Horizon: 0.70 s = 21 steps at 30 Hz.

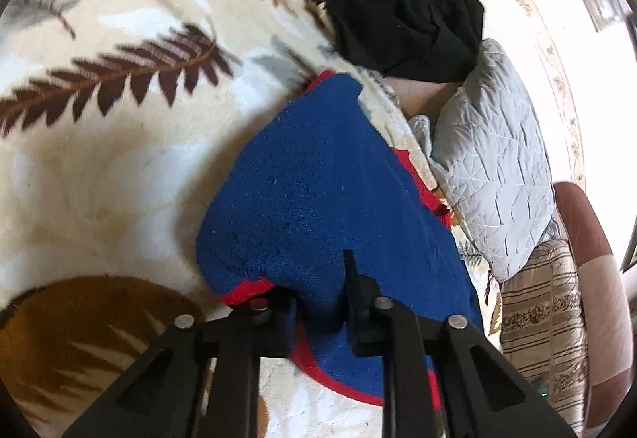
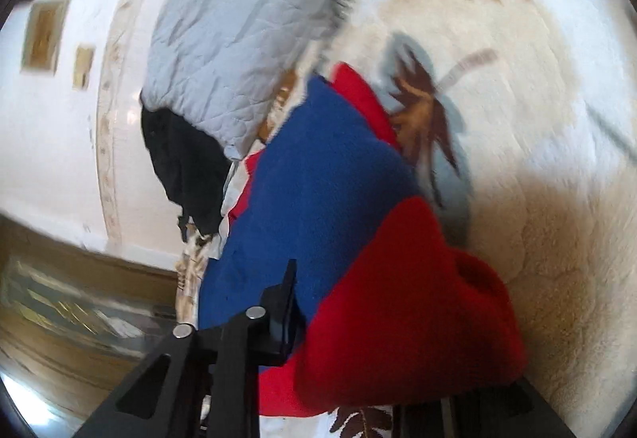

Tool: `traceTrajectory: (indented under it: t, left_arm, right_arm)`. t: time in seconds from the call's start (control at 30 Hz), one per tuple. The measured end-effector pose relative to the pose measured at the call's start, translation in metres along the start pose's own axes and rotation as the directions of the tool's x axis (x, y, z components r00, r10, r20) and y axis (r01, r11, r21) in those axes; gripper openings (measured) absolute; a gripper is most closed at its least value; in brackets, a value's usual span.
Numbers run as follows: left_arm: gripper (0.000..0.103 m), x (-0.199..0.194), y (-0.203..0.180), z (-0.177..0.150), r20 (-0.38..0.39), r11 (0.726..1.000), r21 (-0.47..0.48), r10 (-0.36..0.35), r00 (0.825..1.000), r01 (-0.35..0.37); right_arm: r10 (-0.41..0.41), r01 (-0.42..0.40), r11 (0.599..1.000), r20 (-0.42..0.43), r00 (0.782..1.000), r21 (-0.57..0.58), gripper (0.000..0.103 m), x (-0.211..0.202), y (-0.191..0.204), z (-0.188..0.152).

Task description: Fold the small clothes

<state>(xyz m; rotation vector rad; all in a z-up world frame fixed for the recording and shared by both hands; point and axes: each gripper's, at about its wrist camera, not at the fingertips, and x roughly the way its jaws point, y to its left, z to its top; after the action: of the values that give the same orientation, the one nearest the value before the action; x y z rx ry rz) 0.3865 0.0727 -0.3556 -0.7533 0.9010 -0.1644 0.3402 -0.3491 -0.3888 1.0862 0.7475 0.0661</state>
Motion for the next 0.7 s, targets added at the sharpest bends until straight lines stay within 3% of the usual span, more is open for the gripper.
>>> traceTrajectory:
  t: [0.07, 0.27, 0.7]
  left_arm:
    - [0.013, -0.005, -0.008, -0.001, 0.013, 0.998, 0.052, 0.023, 1.000, -0.023]
    - [0.011, -0.031, -0.013, 0.001, 0.057, 0.997, 0.069, -0.022, 0.998, 0.018]
    - [0.011, -0.087, -0.005, -0.025, 0.055, 0.993, 0.112, -0.034, 0.998, 0.028]
  right_arm:
    - [-0.016, 0.019, 0.997, 0.037, 0.999, -0.075, 0.020, -0.008, 0.015, -0.003]
    - [-0.023, 0.043, 0.982, 0.106, 0.994, -0.185, 0.016, -0.029, 0.038, -0.014]
    - [-0.064, 0.120, 0.928, 0.166, 0.984, -0.354, 0.015, -0.072, 0.057, -0.057]
